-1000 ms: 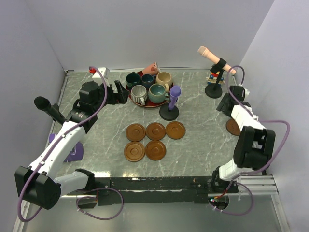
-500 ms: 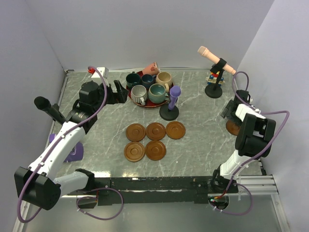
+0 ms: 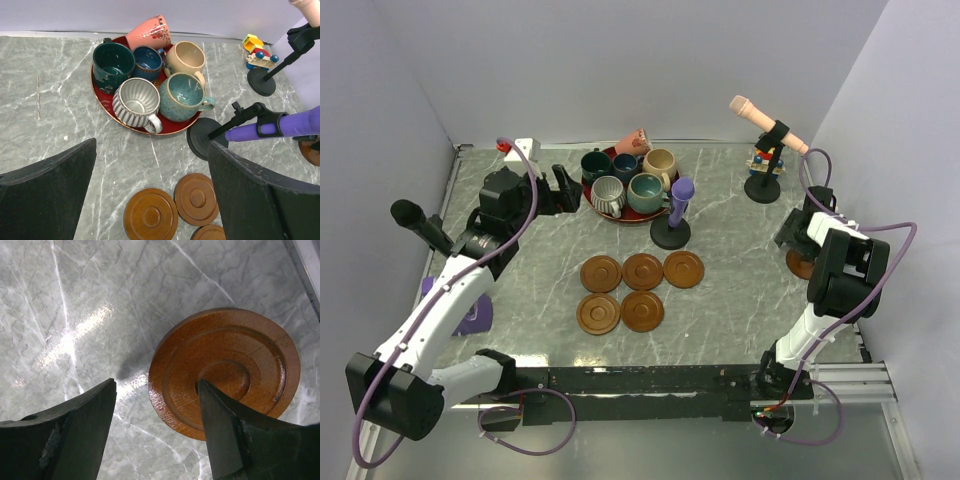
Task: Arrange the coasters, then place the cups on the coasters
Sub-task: Move the coaster to the center of the board.
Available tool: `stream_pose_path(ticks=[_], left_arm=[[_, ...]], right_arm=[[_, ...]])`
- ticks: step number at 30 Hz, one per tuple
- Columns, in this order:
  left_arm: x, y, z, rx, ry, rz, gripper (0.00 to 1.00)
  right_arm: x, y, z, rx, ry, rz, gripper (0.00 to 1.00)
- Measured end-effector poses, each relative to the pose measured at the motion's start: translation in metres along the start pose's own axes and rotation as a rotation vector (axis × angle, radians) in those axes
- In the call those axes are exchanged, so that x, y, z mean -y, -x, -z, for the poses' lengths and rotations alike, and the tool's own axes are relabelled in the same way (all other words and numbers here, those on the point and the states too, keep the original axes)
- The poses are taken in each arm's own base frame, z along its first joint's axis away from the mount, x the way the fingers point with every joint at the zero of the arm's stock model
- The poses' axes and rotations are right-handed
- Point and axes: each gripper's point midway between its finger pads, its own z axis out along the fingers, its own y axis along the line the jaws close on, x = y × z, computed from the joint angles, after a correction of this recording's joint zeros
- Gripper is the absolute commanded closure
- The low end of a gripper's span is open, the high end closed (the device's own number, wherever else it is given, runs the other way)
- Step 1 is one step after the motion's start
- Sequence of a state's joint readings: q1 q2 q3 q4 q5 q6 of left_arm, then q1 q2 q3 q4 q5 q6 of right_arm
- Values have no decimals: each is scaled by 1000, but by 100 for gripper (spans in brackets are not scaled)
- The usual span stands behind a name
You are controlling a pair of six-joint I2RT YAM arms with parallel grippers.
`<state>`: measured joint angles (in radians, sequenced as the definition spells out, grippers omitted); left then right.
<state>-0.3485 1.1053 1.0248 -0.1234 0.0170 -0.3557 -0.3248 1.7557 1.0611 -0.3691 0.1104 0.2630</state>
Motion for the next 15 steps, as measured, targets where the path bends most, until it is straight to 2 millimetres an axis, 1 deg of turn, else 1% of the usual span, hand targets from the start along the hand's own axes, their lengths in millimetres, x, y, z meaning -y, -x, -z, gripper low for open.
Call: stream_pose_path(ticks=[3, 5, 10, 11, 13, 15], left_arm=[[1, 2, 2, 7, -2, 0, 3], [1, 3, 2, 9, -2, 0, 3], [0, 3, 2, 9, 3, 0, 3], [0, 3, 2, 9, 4, 0, 3], [0, 3, 2, 9, 4, 0, 3], [0, 3, 2, 9, 4, 0, 4]], right_arm=[[-1, -2, 1, -9, 4, 4, 23], [-1, -3, 2, -17, 7, 12, 25], [-11, -3, 6, -29, 35, 39, 26], [-15, -3, 7, -32, 49, 46, 27], [-23, -5, 8, -40, 70, 61, 38], [-30, -8, 9, -51, 82, 89, 40]])
